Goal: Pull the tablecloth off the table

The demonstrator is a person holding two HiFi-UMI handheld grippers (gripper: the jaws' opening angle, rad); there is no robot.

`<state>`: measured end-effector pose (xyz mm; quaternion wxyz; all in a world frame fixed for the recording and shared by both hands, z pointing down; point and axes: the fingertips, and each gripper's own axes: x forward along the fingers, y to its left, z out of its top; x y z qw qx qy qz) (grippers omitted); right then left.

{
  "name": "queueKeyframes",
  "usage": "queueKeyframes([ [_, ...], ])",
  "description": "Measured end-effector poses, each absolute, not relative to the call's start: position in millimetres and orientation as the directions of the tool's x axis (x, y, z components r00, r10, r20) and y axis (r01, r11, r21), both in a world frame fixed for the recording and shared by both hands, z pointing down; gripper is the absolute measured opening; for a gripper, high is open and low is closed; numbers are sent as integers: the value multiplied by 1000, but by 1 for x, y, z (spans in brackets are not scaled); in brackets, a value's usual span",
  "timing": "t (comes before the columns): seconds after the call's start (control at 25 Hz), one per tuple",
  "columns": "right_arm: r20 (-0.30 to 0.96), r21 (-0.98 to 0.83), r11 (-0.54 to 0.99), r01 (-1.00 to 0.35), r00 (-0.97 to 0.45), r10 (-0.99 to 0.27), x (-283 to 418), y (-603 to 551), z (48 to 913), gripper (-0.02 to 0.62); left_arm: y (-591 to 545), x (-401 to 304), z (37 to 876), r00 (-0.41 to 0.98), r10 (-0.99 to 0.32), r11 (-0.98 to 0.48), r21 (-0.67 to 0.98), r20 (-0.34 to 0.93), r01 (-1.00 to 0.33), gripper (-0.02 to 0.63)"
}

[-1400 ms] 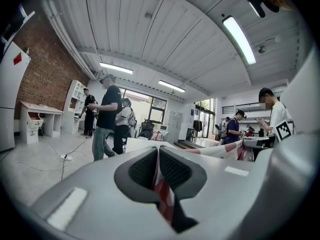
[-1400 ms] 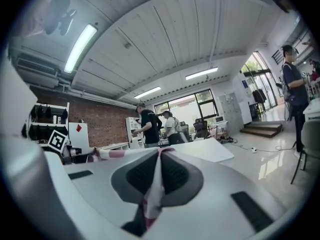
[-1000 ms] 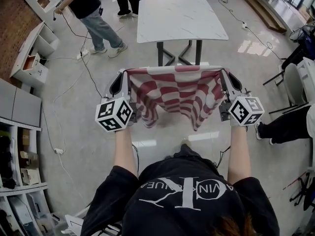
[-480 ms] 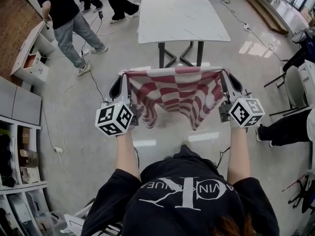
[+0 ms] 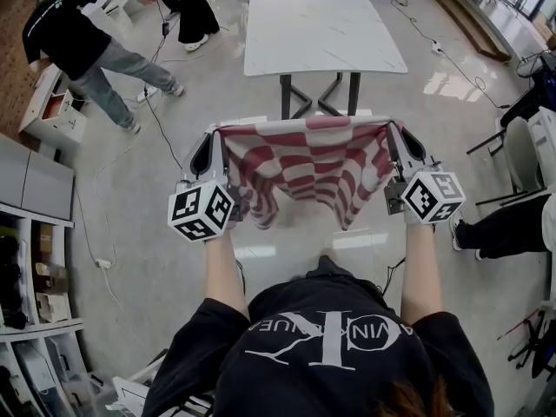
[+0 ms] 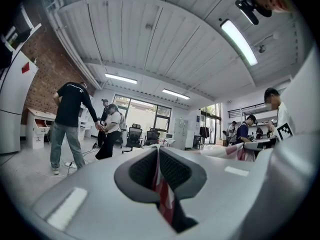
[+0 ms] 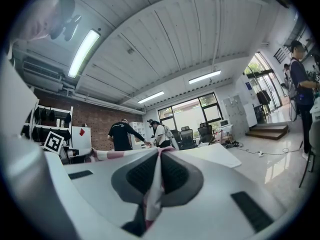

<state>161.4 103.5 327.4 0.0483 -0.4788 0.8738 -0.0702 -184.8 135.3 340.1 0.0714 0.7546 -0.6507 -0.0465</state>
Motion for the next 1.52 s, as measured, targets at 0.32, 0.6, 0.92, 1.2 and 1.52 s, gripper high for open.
queueKeyframes([
  [0.32, -18, -173, 533, -828, -538, -843, 167, 105, 331, 18, 139, -179, 341, 139, -990, -134, 179, 17, -975, 20],
  [0.6, -13, -181, 532, -827, -539, -842, 170, 106, 336, 18, 142, -175, 342, 141, -990, -134, 179, 27, -975, 20],
  [0.92, -7, -189, 528, -828, -537, -844, 170, 103, 341, 18, 141, -175, 346, 136, -990, -127, 178, 38, -976, 20],
  [1.2, -8, -194, 526, -828, -535, -845, 172, 102, 340, 18, 139, -173, 345, 138, -990, -129, 182, 39, -975, 20],
  [1.52, -12, -196, 519, -832, -527, -849, 173, 103, 340, 18, 139, -173, 347, 148, -988, -138, 184, 40, -973, 20],
])
